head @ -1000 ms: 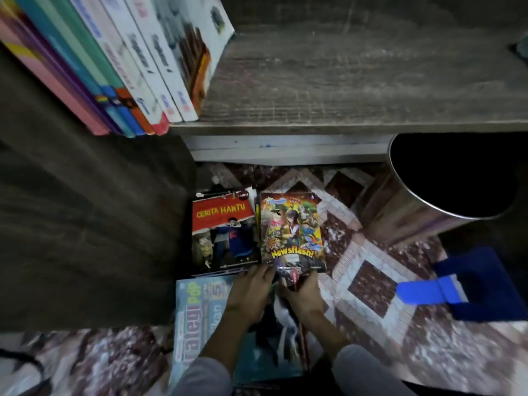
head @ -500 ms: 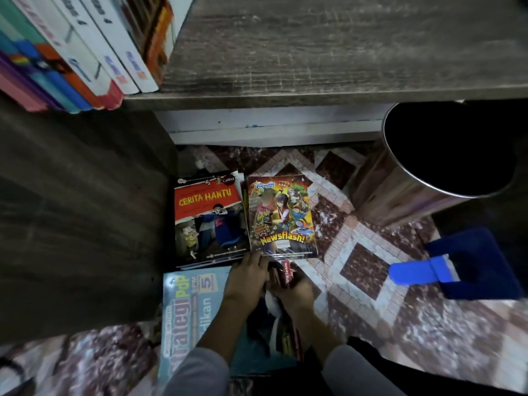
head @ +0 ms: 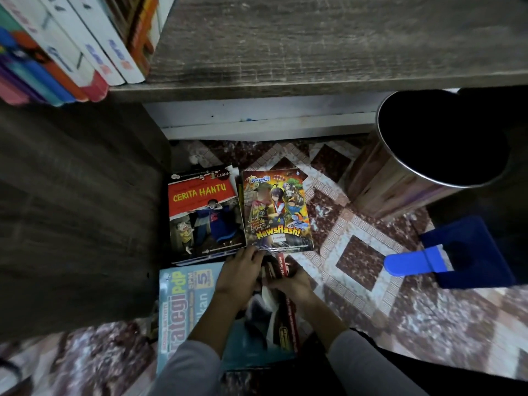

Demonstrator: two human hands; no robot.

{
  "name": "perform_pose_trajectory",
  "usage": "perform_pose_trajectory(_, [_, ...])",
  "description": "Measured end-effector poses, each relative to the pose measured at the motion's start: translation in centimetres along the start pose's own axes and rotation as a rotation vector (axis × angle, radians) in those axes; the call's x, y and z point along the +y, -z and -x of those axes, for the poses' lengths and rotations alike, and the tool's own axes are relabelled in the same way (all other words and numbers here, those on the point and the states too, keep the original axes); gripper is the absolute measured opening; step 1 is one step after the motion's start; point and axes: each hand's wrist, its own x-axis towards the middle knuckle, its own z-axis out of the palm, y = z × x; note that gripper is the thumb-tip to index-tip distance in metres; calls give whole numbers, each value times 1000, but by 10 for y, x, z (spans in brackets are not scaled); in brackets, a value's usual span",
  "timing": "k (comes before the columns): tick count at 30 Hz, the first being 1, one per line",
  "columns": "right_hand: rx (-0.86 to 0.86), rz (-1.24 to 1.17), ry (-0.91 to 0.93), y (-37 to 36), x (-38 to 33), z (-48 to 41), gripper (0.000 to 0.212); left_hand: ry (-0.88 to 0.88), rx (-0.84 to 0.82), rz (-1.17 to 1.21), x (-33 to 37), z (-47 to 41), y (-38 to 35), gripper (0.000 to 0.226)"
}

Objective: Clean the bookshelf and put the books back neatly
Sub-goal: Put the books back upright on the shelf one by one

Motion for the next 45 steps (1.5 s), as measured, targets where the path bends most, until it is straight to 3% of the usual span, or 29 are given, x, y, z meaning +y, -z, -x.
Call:
perform_pose_trajectory(1, [-51, -13, 40, 1, -2, 4, 63, 0, -5, -3, 0, -1, 0, 72])
perform_pose_trajectory(4, [-140, -27, 113, 7, -6, 10, 48, -13, -20, -1, 0, -2, 0, 75])
perform_pose_trajectory(7, [-279, -47, 43, 12, -9, 20, 26, -63, -19, -15, -2, -2, 5, 72])
perform_pose_trajectory(12, [-276, -116, 54, 13, -8, 28, 77, -136, -60, 39, -7, -1, 22, 68])
perform_pose_trajectory(15, [-323, -141, 86, 22, -16, 38, 59, -118, -145, 248, -11, 2, 31, 81])
perform_pose_trajectory(19, [-324, -83, 137, 42, -42, 50, 55, -81, -293, 412, -22, 6, 47, 95])
perform_pose_trajectory(22, [-320, 3, 194, 59, -65, 55, 55, -57, -289, 488, -18, 5, 54, 99])
perform_pose_trajectory(24, [-293, 66, 221, 70, -76, 59, 59, -35, -230, 559, -11, 3, 56, 98])
perform_pose_trajectory(34, [-115, 195, 438, 99, -114, 117, 40, -45, -97, 782, 9, 15, 93, 91])
perform_pose_trajectory(37, [3, 324, 527, 104, -132, 148, 47, -101, -30, 882, 16, 35, 119, 72])
perform_pose_trajectory(40, [182, 481, 639, 112, -150, 184, 39, -175, 60, 966, 27, 52, 143, 59])
perform_pose_trajectory(42, [290, 572, 687, 119, -161, 209, 40, -205, 104, 1007, 34, 58, 155, 73])
perform_pose_trajectory(45, [397, 625, 765, 134, -177, 247, 35, -124, 147, 1067, 37, 72, 174, 129])
